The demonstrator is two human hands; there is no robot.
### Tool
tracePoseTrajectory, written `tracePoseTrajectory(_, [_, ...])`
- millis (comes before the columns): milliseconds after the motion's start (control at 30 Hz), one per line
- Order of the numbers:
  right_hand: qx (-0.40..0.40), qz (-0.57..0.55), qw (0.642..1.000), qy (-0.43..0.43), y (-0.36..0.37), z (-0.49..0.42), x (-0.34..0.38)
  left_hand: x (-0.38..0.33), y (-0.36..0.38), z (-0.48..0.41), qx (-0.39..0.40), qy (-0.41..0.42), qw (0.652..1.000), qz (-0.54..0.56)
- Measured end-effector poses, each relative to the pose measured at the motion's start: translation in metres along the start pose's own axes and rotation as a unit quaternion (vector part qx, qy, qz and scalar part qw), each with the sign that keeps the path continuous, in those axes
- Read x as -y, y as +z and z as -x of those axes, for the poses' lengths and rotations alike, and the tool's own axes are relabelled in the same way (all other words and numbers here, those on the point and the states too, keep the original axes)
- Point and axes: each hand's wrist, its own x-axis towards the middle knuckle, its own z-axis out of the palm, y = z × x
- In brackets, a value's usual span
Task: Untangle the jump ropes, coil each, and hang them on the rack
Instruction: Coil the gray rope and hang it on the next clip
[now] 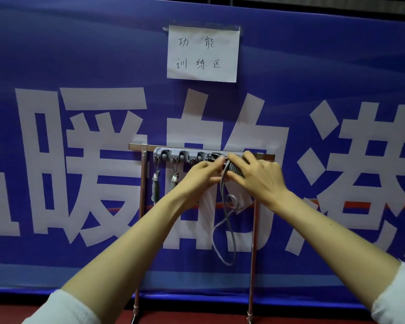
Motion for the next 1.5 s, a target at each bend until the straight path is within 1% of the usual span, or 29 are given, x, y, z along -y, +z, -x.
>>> tracePoseTrajectory(133, [-0.012,-0.006,1.0,-0.014,0.003,0.003,0.003,0.009,0.001,0.001,-0.009,-0.059,0.995,0.081])
tracePoseTrajectory(167, [-0.013,-0.009,1.0,-0.01,0.003,0.003,0.003,0.011,0.0,0.001,-0.013,-0.065,0.995,0.074])
tracePoseTrajectory(267, [-0.022,-0.019,1.0,0.008,0.001,0.001,-0.006,0.015,-0.001,0.005,-0.005,-0.076,0.997,-0.012])
tracePoseTrajectory(300, [-0.026,-0.02,0.999,0.008,0.001,0.001,-0.008,0.015,-0.001,0.006,-0.001,-0.08,0.997,-0.012])
tracePoseTrajectory(433, [-0.024,-0.023,0.999,-0.027,0.004,0.004,-0.006,0.006,0.001,0.005,0.031,-0.108,0.987,0.113])
tracePoseTrajectory(533, [-0.023,-0.028,0.999,-0.04,0.003,0.007,-0.005,0.002,0.002,0.005,0.047,-0.136,0.979,0.145])
tracePoseTrajectory(600, [-0.023,-0.034,0.999,-0.032,0.0,0.008,-0.004,0.006,0.0,0.006,0.04,-0.121,0.985,0.116])
tracePoseTrajectory(700, [-0.005,-0.076,0.997,-0.001,-0.004,0.011,-0.002,0.013,-0.004,0.009,0.002,-0.067,0.997,0.039])
tracePoseTrajectory(767, [0.025,-0.11,0.993,0.031,-0.009,0.011,0.0,0.015,-0.004,0.009,-0.01,-0.052,0.997,0.056])
tracePoseTrajectory(833, [0.056,-0.157,0.983,0.076,-0.016,0.009,0.002,0.016,-0.003,0.009,-0.011,-0.046,0.992,0.117])
tracePoseTrajectory(900, [0.085,-0.223,0.965,0.106,-0.023,0.006,0.003,0.016,-0.003,0.01,-0.002,-0.039,0.988,0.146])
tracePoseTrajectory(1000, [0.141,-0.32,0.928,0.126,-0.03,0.003,0.003,0.016,-0.005,0.011,0.016,-0.031,0.987,0.156])
tracePoseTrajectory(1067, [0.146,-0.38,0.902,0.142,-0.033,0.002,0.007,0.016,-0.002,0.011,0.031,-0.037,0.98,0.192])
tracePoseTrajectory(1167, [0.129,-0.463,0.861,0.165,-0.039,0.001,0.013,0.012,0.004,0.012,0.048,0.003,0.975,0.216])
tracePoseTrajectory(1233, [0.119,-0.491,0.845,0.175,-0.042,0.001,0.014,0.01,0.006,0.012,0.033,0.035,0.982,0.183])
tracePoseTrajectory(1300, [0.127,-0.522,0.822,0.191,-0.044,0.0,0.017,0.011,0.007,0.01,-0.013,0.052,0.987,0.153])
tracePoseTrajectory(1333, [0.139,-0.548,0.799,0.207,-0.045,0.0,0.018,0.013,0.008,0.009,-0.037,0.058,0.986,0.153])
tracePoseTrajectory(1433, [0.189,-0.623,0.708,0.272,-0.049,-0.002,0.024,0.018,0.015,0.009,-0.08,0.085,0.977,0.176])
tracePoseTrajectory(1467, [0.2,-0.633,0.692,0.284,-0.049,-0.003,0.025,0.019,0.017,0.01,-0.09,0.098,0.975,0.179])
tracePoseTrajectory(1500, [0.208,-0.638,0.683,0.288,-0.049,-0.004,0.026,0.02,0.019,0.012,-0.102,0.11,0.973,0.175])
